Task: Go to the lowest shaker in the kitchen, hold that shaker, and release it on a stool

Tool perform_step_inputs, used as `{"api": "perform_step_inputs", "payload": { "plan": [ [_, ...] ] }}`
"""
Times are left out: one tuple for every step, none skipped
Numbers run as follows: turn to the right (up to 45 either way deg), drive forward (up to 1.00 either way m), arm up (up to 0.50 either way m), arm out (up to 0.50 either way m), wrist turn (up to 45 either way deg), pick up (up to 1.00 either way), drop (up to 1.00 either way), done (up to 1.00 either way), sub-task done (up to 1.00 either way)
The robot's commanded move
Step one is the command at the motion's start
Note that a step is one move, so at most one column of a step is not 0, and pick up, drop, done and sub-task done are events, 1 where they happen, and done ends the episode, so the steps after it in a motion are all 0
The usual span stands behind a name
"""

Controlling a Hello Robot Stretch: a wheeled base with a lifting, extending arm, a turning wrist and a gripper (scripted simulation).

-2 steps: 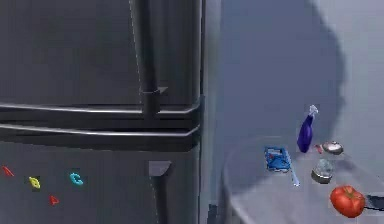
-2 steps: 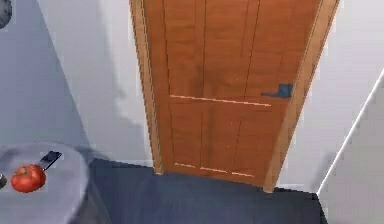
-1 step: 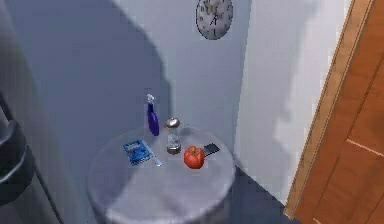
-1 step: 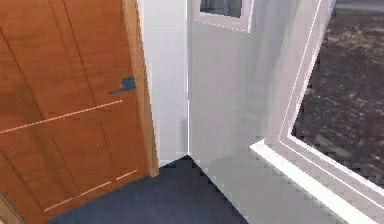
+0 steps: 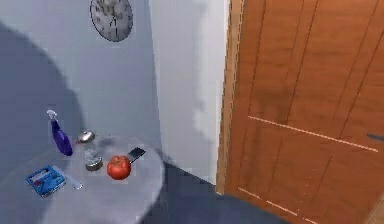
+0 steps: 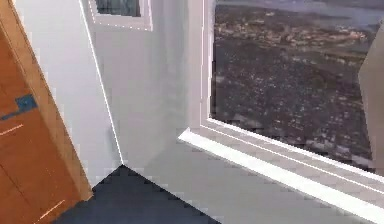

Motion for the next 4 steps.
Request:
{"api": "perform_step_inputs", "payload": {
  "plan": [
    [0.0,0.35,0.00,0.00,0.0,0.00,0.00,0.00,0.00],
    [-45.0,0.00,0.00,0.00,0.0,0.00,0.00,0.00,0.00],
    [-45.0,0.00,0.00,0.00,0.0,0.00,0.00,0.00,0.00],
    [-39.0,0.00,0.00,0.00,0.0,0.00,0.00,0.00,0.00]
  ]
}}
